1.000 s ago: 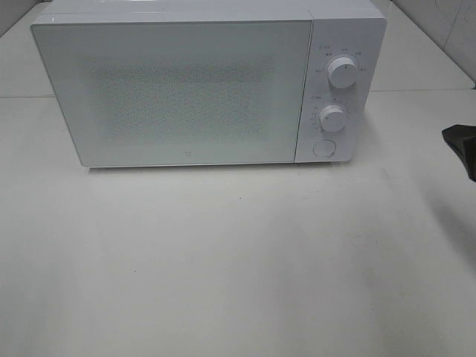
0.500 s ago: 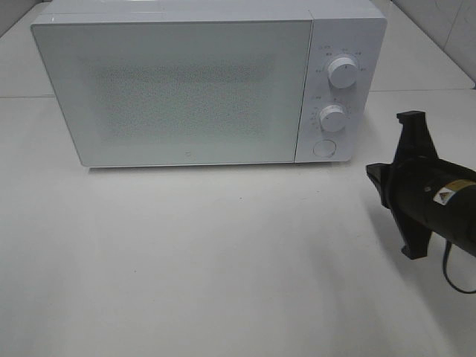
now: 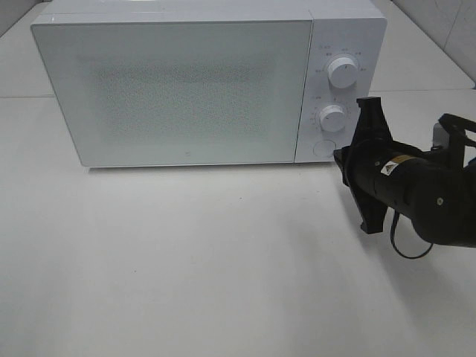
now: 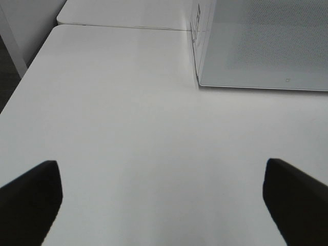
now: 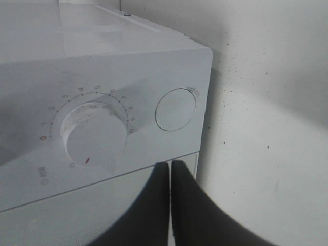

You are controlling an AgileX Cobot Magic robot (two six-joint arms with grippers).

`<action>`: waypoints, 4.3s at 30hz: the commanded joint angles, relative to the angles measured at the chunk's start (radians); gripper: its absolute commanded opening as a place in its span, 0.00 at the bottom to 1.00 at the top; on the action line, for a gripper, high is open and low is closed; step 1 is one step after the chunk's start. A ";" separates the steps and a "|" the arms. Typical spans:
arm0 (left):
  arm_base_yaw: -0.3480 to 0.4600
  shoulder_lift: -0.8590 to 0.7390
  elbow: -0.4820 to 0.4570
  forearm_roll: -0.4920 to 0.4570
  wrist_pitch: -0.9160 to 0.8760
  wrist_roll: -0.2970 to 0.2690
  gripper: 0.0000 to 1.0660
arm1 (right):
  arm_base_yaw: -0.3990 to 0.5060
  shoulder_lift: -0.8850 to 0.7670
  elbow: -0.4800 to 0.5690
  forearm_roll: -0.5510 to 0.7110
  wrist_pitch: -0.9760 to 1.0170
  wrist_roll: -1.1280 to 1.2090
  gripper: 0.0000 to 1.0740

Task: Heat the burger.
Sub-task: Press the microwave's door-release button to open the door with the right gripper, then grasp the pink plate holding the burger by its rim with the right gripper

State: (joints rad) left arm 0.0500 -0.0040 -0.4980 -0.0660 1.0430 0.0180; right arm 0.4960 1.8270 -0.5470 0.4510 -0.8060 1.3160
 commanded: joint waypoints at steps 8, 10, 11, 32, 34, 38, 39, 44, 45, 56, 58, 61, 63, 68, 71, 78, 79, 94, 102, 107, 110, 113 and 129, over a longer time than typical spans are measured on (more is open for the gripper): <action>-0.001 -0.023 0.001 -0.005 -0.006 0.000 0.95 | -0.006 0.097 -0.111 0.053 0.000 -0.014 0.00; -0.001 -0.023 0.001 -0.005 -0.006 0.000 0.95 | -0.006 0.111 -0.130 0.061 0.000 -0.019 0.00; -0.001 -0.023 0.001 -0.005 -0.006 0.000 0.95 | -0.006 0.119 -0.141 0.069 0.000 -0.020 0.00; -0.001 -0.023 0.001 -0.005 -0.006 0.000 0.95 | -0.029 0.234 -0.262 0.098 0.014 -0.052 0.00; -0.001 -0.023 0.001 -0.005 -0.006 0.000 0.95 | -0.029 0.243 -0.273 0.095 0.016 -0.052 0.00; -0.001 -0.023 0.001 -0.005 -0.006 0.000 0.95 | -0.029 0.250 -0.275 0.102 -0.017 -0.061 0.00; -0.001 -0.023 0.001 -0.005 -0.006 0.000 0.95 | -0.029 0.255 -0.275 0.102 -0.059 -0.072 0.00; -0.001 -0.023 0.001 -0.005 -0.006 0.000 0.95 | -0.029 0.255 -0.278 0.104 -0.140 -0.087 0.00; -0.001 -0.023 0.001 -0.005 -0.006 0.000 0.95 | -0.029 0.255 -0.279 0.107 -0.150 -0.087 0.00; -0.001 -0.023 0.001 -0.005 -0.006 0.000 0.95 | -0.041 0.258 -0.314 0.130 -0.230 -0.100 0.00; -0.001 -0.023 0.001 -0.005 -0.006 0.000 0.95 | -0.052 0.261 -0.323 0.120 -0.244 -0.101 0.00; -0.001 -0.023 0.001 -0.005 -0.006 0.000 0.95 | -0.052 0.283 -0.351 0.117 -0.264 -0.096 0.00; -0.001 -0.023 0.001 -0.005 -0.006 0.000 0.95 | -0.052 0.303 -0.371 0.116 -0.296 -0.085 0.00; -0.001 -0.023 0.001 -0.005 -0.006 0.000 0.95 | -0.052 0.325 -0.413 0.109 -0.400 -0.093 0.00; -0.001 -0.023 0.001 -0.005 -0.006 0.000 0.95 | -0.052 0.325 -0.417 0.105 -0.426 -0.098 0.00; -0.001 -0.023 0.001 -0.005 -0.006 0.000 0.95 | -0.052 0.325 -0.417 0.098 -0.421 -0.098 0.00; -0.001 -0.023 0.001 -0.005 -0.006 0.000 0.95 | -0.052 0.325 -0.417 0.098 -0.421 -0.098 0.00; -0.001 -0.023 0.001 -0.005 -0.006 0.000 0.95 | -0.049 0.288 -0.387 0.094 -0.322 -0.103 0.00; -0.001 -0.023 0.001 -0.005 -0.006 0.000 0.95 | -0.049 0.240 -0.329 0.095 -0.165 -0.114 0.00; -0.001 -0.023 0.001 -0.005 -0.006 0.000 0.95 | -0.049 0.191 -0.285 0.104 -0.086 -0.172 0.00; -0.001 -0.023 0.001 -0.005 -0.006 0.000 0.95 | -0.049 0.156 -0.261 0.102 -0.040 -0.198 0.00; -0.001 -0.023 0.001 -0.005 -0.006 0.000 0.95 | -0.049 0.115 -0.244 0.101 0.052 -0.247 0.00; -0.001 -0.023 0.001 -0.005 -0.006 0.000 0.95 | -0.049 -0.094 -0.196 0.079 0.478 -0.695 0.00</action>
State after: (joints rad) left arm 0.0500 -0.0040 -0.4980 -0.0660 1.0430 0.0180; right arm 0.4510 1.7490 -0.7430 0.5490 -0.3580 0.6750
